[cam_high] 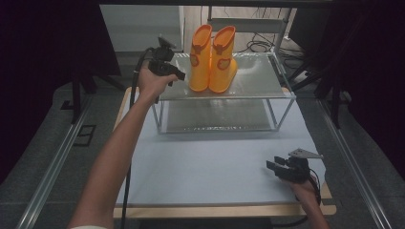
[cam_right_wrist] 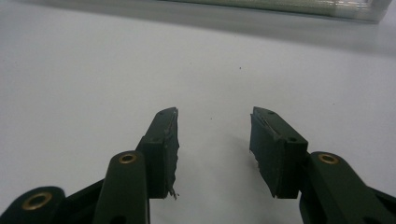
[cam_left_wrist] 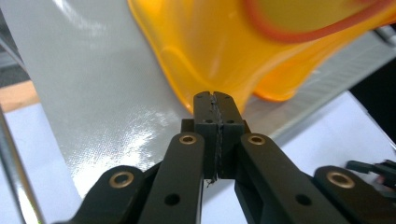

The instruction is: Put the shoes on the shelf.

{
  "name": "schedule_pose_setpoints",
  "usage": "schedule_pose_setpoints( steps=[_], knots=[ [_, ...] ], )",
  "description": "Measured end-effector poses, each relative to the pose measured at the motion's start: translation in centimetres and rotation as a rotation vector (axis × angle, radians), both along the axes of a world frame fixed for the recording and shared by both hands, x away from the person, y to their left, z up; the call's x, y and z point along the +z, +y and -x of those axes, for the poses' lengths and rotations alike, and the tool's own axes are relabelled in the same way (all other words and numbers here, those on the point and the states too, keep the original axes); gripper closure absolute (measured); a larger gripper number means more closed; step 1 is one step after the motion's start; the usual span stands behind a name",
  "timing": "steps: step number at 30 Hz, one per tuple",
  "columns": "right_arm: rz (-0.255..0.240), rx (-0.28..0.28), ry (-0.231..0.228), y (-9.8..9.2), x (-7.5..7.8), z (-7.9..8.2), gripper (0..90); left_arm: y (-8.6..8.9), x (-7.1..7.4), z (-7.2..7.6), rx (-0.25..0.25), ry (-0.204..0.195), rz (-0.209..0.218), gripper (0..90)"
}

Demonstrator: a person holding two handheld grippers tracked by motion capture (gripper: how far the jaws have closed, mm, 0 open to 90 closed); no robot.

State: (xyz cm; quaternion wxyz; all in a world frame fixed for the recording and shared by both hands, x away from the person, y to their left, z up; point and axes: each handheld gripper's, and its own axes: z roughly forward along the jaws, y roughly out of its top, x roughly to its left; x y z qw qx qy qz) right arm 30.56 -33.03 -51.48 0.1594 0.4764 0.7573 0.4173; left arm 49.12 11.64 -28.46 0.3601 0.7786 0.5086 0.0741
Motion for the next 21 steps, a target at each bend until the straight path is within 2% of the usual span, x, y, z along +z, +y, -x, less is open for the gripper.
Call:
schedule_pose_setpoints(
  steps=[4,11,15,18,21],
  knots=[
    [-0.002,-0.004,-0.002,-0.1,-0.1,0.0,51.9,-0.5,-1.5,-1.0,0.004,0.023,-0.021,89.3],
    [-0.013,-0.001,-0.003,-0.1,0.0,0.0,51.9,-2.0,-2.8,-2.0,0.011,0.044,-0.045,89.4],
    [-0.016,-0.006,0.001,-0.2,0.0,0.0,51.9,-2.1,-2.7,-2.1,0.007,0.047,-0.041,89.7],
    [-0.015,-0.006,0.0,-0.1,0.0,0.0,52.0,-2.4,-2.5,-1.9,-0.001,0.046,-0.019,89.8],
    [-0.018,-0.002,0.0,0.0,0.1,0.1,52.0,-3.1,-2.3,-1.9,-0.005,0.038,-0.041,89.9]
  ],
)
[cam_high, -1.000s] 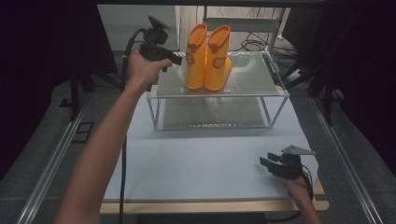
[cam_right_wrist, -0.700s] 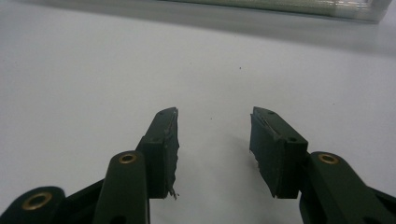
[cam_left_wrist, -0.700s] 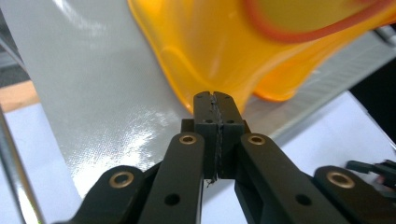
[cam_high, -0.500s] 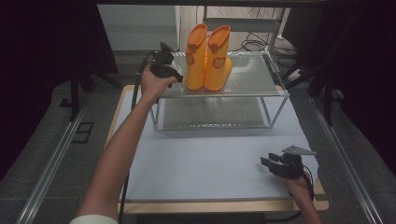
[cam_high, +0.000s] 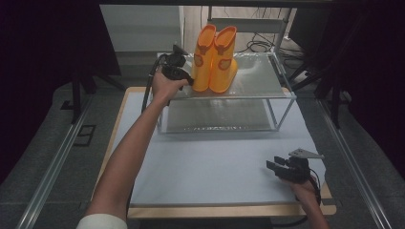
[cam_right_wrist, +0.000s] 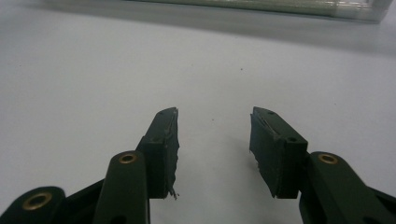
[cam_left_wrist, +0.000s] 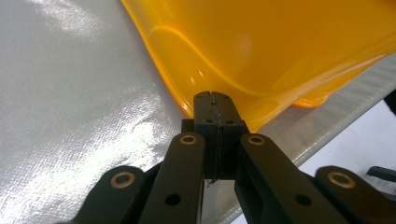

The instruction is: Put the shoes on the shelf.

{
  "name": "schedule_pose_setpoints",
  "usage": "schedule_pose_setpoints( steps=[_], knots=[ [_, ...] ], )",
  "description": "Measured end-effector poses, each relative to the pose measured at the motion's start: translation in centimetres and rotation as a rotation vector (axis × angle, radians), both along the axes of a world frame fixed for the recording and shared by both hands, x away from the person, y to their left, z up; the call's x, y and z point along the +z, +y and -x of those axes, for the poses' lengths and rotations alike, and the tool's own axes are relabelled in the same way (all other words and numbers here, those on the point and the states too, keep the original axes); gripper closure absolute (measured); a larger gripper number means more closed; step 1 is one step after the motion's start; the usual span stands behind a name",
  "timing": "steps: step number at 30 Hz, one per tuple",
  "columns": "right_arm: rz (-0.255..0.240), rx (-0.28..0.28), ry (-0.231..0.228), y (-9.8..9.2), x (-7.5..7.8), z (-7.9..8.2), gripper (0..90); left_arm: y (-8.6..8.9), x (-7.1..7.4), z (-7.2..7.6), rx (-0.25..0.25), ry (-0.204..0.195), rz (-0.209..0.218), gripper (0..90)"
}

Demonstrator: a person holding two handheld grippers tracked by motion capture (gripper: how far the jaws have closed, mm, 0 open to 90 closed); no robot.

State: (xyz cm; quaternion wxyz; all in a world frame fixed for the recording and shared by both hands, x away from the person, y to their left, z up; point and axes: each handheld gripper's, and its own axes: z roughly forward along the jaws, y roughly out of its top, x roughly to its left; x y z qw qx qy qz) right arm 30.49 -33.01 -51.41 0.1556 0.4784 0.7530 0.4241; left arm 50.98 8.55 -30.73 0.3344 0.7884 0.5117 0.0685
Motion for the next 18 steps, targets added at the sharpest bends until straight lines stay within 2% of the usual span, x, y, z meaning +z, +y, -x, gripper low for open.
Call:
schedule_pose_setpoints(
  steps=[2,5,11,14,18],
  knots=[
    [-0.001,0.002,0.002,0.1,0.1,0.0,52.0,-0.2,0.0,0.0,-0.015,0.009,0.026,89.9],
    [0.0,0.003,-0.003,0.1,0.1,0.0,52.1,-0.9,0.2,0.1,-0.033,0.002,0.034,89.9],
    [-0.015,-0.006,-0.005,-0.2,0.2,0.1,52.3,-2.3,0.4,0.4,-0.067,0.015,0.076,89.9],
    [-0.015,-0.003,-0.007,-0.1,0.2,0.1,52.3,-2.9,0.5,0.6,-0.081,0.007,0.071,89.9],
    [-0.013,-0.002,-0.005,-0.2,0.2,0.1,52.3,-1.9,0.5,0.5,-0.066,0.005,0.061,89.5]
  ],
)
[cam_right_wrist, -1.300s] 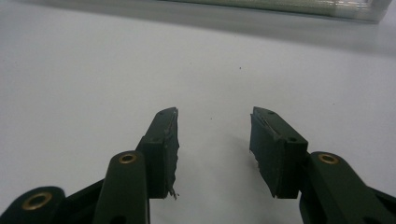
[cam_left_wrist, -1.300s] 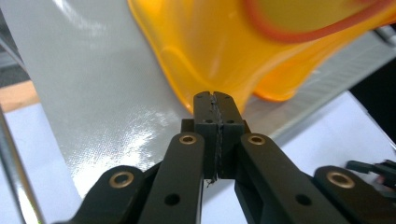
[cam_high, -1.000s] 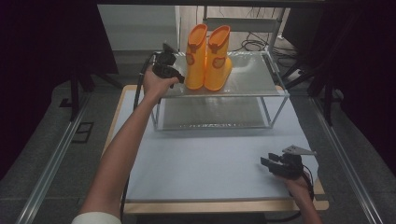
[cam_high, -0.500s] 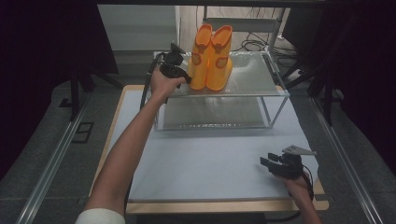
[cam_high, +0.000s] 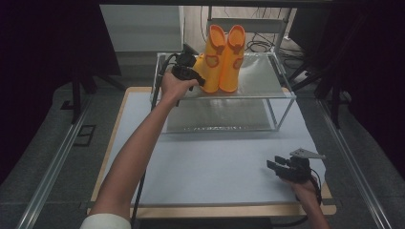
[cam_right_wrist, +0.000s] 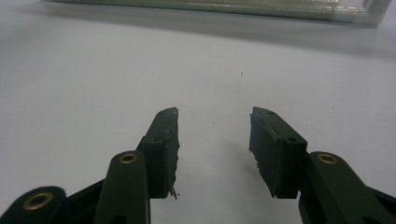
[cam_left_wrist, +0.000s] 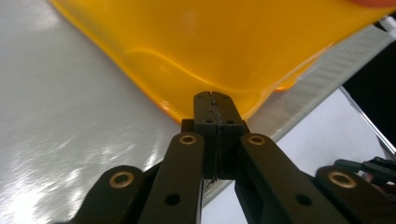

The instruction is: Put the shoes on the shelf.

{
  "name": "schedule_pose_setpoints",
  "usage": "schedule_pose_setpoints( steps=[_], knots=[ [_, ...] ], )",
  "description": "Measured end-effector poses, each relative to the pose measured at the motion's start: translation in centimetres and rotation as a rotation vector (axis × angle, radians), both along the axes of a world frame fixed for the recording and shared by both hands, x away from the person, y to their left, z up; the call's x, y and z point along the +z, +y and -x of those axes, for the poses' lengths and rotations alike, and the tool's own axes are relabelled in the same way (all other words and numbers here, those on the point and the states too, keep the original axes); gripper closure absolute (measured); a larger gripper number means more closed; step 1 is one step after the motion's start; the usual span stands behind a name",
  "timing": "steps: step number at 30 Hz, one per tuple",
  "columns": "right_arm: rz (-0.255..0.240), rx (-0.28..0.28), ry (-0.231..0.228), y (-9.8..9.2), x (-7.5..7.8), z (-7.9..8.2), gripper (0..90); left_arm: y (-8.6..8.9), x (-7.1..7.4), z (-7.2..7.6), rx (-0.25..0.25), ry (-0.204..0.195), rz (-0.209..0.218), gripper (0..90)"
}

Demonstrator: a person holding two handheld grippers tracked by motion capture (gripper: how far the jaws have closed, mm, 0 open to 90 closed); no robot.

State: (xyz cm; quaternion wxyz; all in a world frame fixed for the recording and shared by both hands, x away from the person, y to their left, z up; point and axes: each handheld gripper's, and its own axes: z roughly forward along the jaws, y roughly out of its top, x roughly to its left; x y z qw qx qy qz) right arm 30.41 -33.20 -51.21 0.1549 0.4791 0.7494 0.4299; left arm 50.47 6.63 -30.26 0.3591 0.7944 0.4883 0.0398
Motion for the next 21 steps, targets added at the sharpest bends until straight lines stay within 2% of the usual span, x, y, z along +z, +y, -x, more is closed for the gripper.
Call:
schedule_pose_setpoints(
  steps=[5,7,9,12,15,21],
  knots=[
    [-0.004,-0.005,0.002,-0.1,0.0,0.0,52.3,1.4,-0.6,-0.4,0.044,0.002,-0.045,89.3],
    [-0.005,-0.008,0.002,-0.1,0.0,0.0,52.3,1.1,-1.0,-0.4,0.049,0.013,-0.04,89.3],
    [-0.004,-0.01,0.003,-0.1,0.0,0.0,52.3,0.6,-1.3,-0.5,0.031,0.019,-0.031,89.3],
    [-0.001,-0.008,0.001,-0.1,-0.1,0.0,52.3,-0.2,-1.2,-0.4,0.034,0.001,-0.051,89.6],
    [0.001,-0.005,0.001,-0.1,-0.1,0.0,52.4,-0.5,-0.9,-0.4,0.039,0.006,-0.026,89.8],
    [0.003,0.0,0.002,0.0,-0.1,0.0,52.5,-0.9,-0.5,-0.1,0.044,0.001,-0.003,89.9]
  ],
)
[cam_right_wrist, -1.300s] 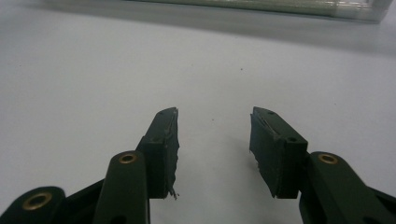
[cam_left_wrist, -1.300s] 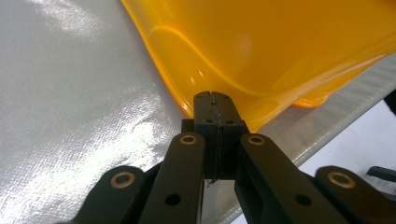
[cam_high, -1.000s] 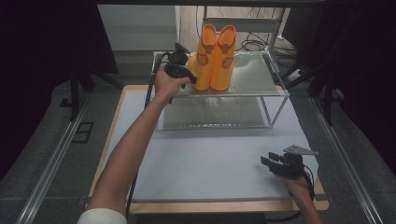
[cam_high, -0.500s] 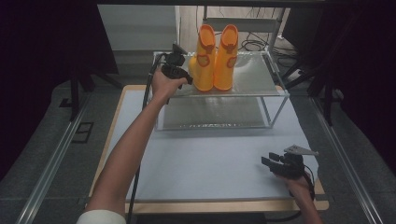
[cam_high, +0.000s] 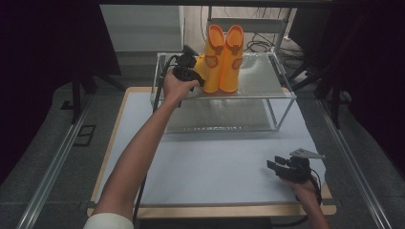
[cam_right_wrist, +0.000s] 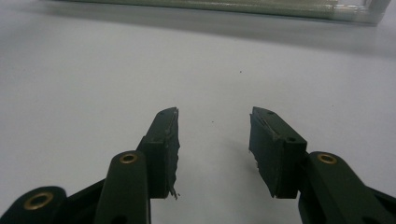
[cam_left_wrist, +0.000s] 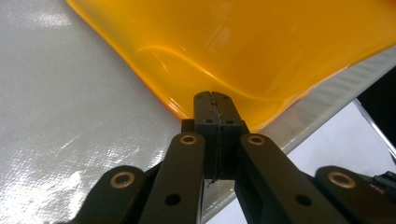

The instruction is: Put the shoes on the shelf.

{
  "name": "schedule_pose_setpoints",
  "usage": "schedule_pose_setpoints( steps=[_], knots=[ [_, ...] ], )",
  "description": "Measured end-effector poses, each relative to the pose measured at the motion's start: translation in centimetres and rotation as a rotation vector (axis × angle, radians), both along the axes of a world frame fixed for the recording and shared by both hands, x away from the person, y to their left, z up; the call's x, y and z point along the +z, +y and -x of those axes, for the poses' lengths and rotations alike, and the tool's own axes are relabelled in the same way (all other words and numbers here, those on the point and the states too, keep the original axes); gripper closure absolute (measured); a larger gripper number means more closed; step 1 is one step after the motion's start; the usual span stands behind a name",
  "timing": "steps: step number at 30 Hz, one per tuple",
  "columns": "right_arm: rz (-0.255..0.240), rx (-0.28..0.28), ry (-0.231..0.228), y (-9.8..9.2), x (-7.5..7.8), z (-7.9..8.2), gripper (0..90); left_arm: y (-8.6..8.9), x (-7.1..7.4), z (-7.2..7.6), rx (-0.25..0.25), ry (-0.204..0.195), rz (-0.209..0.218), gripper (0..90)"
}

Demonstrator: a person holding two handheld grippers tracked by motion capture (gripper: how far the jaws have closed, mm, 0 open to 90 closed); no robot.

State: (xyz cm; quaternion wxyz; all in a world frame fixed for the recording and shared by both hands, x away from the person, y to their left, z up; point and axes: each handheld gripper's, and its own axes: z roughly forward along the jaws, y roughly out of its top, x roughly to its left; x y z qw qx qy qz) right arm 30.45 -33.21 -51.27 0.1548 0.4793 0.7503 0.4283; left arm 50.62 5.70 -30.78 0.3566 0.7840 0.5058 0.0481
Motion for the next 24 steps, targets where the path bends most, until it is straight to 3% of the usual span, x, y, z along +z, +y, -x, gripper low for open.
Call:
schedule_pose_setpoints(
  steps=[6,12,16,24],
  knots=[
    [0.002,0.002,0.001,0.1,-0.1,0.0,52.5,0.0,-0.1,0.0,-0.006,0.0,0.029,89.8],
    [-0.001,-0.001,0.002,0.0,-0.1,0.0,52.6,0.8,0.1,0.5,-0.014,-0.027,-0.01,84.5],
    [-0.003,-0.004,-0.002,-0.1,-0.1,0.0,52.5,1.5,0.8,1.4,-0.031,-0.069,-0.037,81.5],
    [0.002,-0.006,0.001,0.0,-0.1,-0.1,52.3,3.8,1.6,4.2,-0.052,-0.099,0.0,72.2]
  ],
)
